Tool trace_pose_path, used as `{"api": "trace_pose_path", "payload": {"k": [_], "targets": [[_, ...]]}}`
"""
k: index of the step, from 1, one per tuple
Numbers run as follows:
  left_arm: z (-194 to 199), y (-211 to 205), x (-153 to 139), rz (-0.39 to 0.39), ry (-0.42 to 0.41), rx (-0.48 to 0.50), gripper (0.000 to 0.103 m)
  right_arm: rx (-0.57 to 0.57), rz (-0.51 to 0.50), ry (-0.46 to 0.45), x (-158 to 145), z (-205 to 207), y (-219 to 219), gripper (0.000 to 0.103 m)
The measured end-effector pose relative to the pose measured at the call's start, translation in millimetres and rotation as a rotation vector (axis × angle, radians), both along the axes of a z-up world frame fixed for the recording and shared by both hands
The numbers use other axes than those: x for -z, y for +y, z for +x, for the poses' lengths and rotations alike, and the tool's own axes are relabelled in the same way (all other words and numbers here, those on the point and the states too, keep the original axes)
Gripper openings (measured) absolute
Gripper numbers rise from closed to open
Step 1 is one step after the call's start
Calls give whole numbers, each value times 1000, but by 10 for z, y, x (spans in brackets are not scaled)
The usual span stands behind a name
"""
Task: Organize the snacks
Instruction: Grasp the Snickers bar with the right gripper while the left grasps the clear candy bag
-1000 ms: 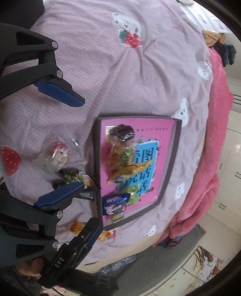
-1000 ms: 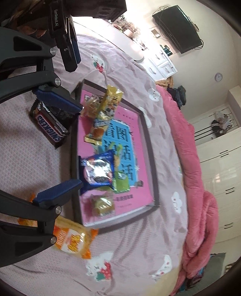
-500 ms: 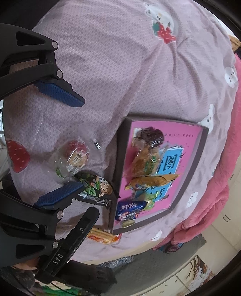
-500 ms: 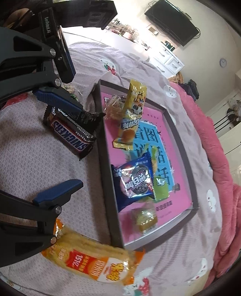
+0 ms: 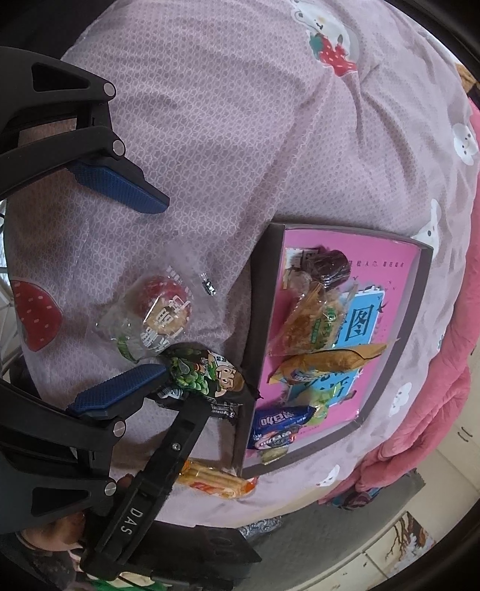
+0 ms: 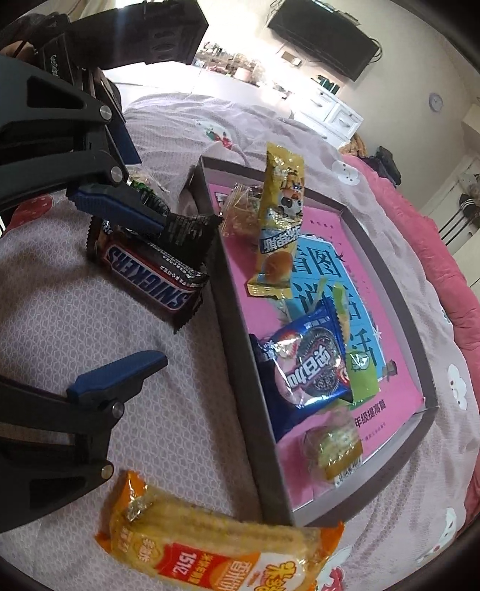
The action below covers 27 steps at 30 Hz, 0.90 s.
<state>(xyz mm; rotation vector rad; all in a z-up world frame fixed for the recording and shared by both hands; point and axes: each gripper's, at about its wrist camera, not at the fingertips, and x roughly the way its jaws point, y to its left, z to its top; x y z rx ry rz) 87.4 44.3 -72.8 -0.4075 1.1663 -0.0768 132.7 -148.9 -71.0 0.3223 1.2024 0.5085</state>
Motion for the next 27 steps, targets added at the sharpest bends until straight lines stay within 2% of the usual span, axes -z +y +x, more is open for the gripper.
{"api": "trace_pose_path", "payload": {"k": [7, 19, 24, 27], "targets": [[43, -18, 45, 8, 15, -8, 85, -52, -37, -19, -6, -6, 132, 61], [51, -60, 89, 25, 18, 1, 84, -62, 119, 41, 89, 92, 146, 34], [59, -68, 120, 17, 16, -5, 83, -72, 90, -3, 27, 76, 109, 33], [64, -74, 116, 25, 14, 2, 76, -72, 50, -48, -52, 70, 87, 33]]}}
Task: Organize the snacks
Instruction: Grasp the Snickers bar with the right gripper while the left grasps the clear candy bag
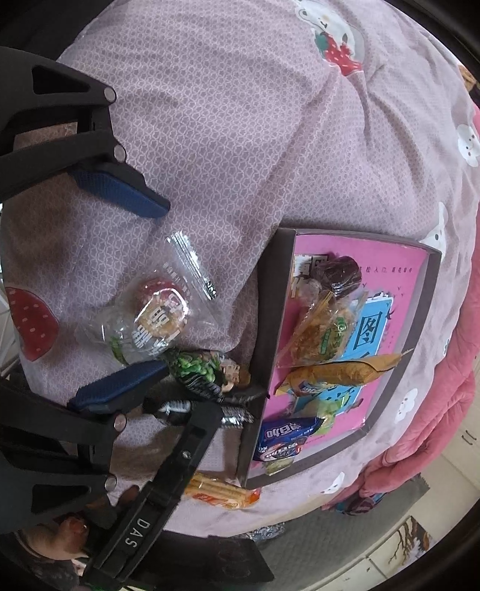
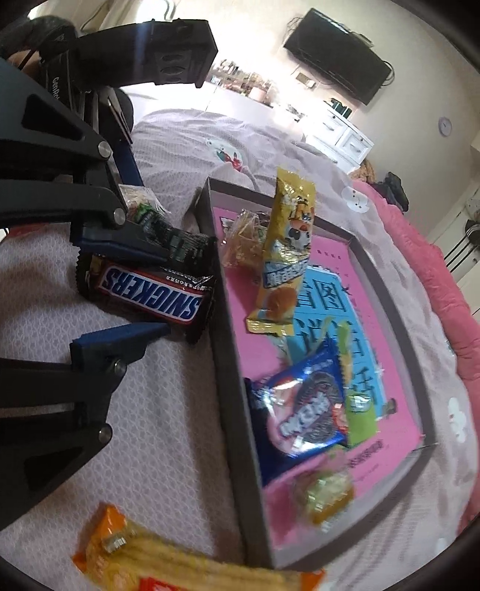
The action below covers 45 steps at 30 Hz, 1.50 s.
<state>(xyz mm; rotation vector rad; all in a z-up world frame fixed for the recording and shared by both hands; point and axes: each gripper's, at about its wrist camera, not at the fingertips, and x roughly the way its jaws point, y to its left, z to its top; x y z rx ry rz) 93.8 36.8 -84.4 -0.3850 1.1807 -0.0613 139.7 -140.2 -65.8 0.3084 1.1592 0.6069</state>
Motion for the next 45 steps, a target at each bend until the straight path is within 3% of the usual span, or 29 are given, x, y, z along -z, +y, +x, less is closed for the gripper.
{"api": "trace_pose_path", "payload": {"k": [8, 15, 18, 22, 35, 45], "targets": [[37, 12, -19, 45, 16, 24, 66, -32, -130, -88, -80, -36, 53, 32], [119, -47, 30, 85, 15, 20, 64, -33, -143, -65, 11, -25, 102, 32], [160, -46, 45, 112, 9, 12, 47, -31, -132, -60, 38, -17, 79, 32], [159, 17, 21, 94, -4, 6, 41, -29, -113, -70, -5, -45, 25, 31], [-59, 122, -394, 44, -159, 17, 40, -21, -100, -206, -353, -160, -119, 31], [-124, -22, -729, 90, -292, 54, 40, 23, -99, -280, -535, -155, -234, 30]]}}
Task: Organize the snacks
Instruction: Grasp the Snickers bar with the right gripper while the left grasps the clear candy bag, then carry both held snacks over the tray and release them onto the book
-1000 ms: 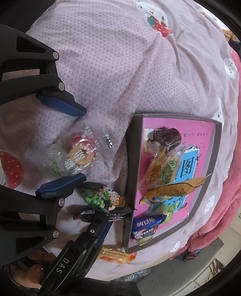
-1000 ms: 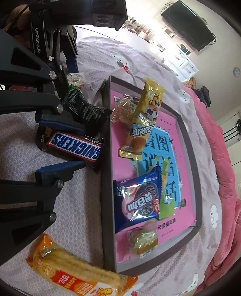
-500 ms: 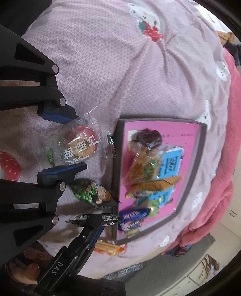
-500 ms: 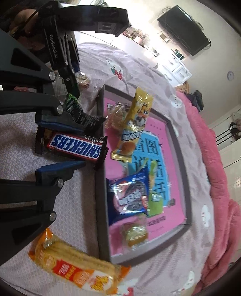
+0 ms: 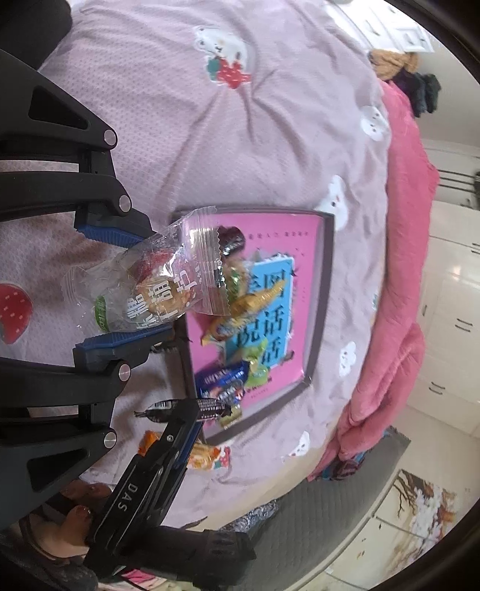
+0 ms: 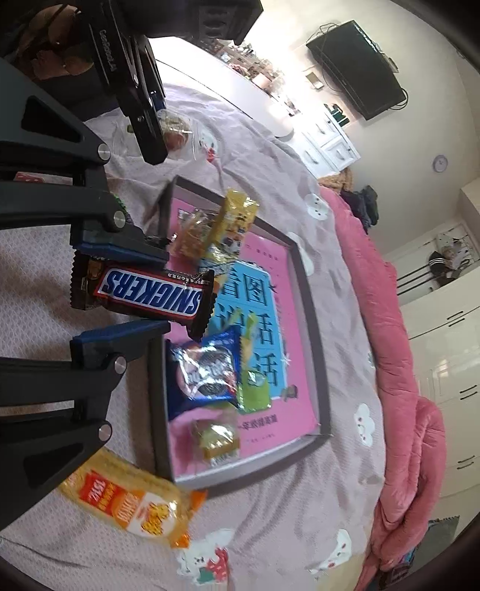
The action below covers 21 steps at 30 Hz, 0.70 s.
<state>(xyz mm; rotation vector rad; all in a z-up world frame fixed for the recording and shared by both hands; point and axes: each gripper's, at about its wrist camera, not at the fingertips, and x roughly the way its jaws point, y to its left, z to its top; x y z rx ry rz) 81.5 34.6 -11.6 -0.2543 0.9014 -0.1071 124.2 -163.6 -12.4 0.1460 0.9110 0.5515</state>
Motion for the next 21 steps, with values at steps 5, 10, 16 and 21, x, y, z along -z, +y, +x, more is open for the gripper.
{"api": "trace_pose_path", "payload": {"k": [5, 10, 16, 21], "targets": [[-30, -51, -95, 10, -25, 6, 40, 2, 7, -28, -56, -8, -30, 30], [3, -98, -143, 17, -39, 4, 40, 9, 22, -52, -118, -13, -73, 30], [16, -149, -199, 36, -50, 3, 40, 20, 24, -83, -203, -18, -113, 30], [31, -188, -243, 45, -53, -3, 40, 22, 25, -116, -291, -40, -128, 30]]}}
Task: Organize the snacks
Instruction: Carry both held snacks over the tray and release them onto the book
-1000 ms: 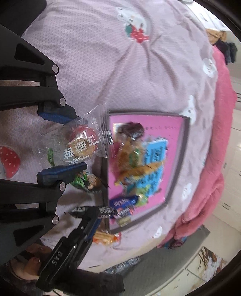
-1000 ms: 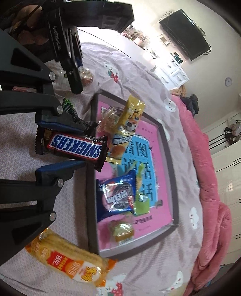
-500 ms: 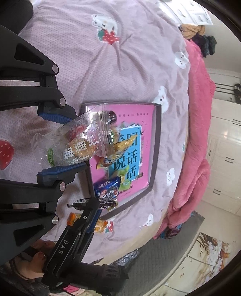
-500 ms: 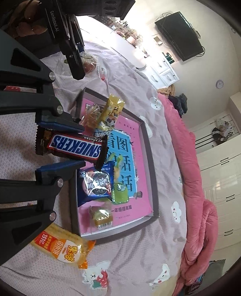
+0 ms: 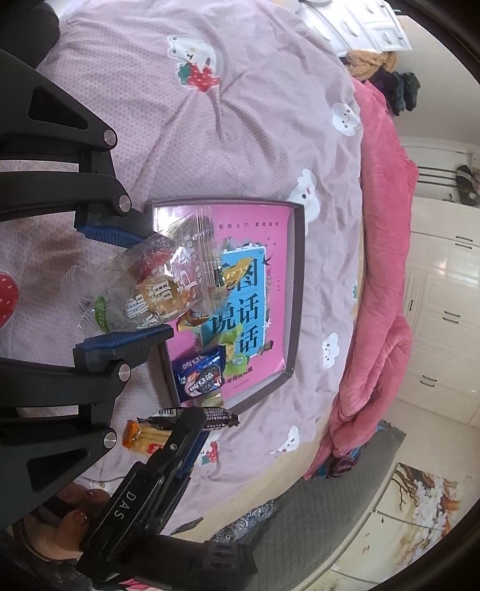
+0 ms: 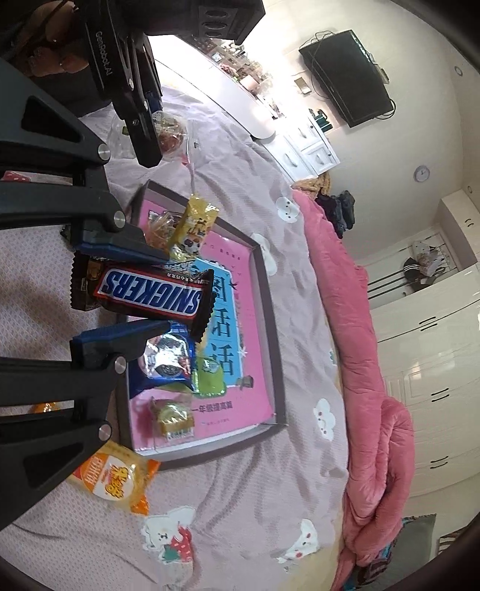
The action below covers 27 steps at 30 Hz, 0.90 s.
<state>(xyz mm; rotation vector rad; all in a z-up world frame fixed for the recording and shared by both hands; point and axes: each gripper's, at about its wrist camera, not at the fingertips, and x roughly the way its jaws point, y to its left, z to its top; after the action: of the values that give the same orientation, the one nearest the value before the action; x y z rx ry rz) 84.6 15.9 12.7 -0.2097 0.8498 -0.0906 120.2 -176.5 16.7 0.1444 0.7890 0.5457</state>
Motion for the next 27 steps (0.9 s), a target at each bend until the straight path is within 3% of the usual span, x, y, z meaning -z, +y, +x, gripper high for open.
{"api": "trace_pose_path", "payload": {"k": [20, 27], "targets": [[258, -272, -100, 28, -18, 17, 41, 75, 15, -78, -186, 127, -262, 28], [491, -419, 30, 33, 10, 40, 40, 104, 0, -46, -83, 370, -312, 28]]}}
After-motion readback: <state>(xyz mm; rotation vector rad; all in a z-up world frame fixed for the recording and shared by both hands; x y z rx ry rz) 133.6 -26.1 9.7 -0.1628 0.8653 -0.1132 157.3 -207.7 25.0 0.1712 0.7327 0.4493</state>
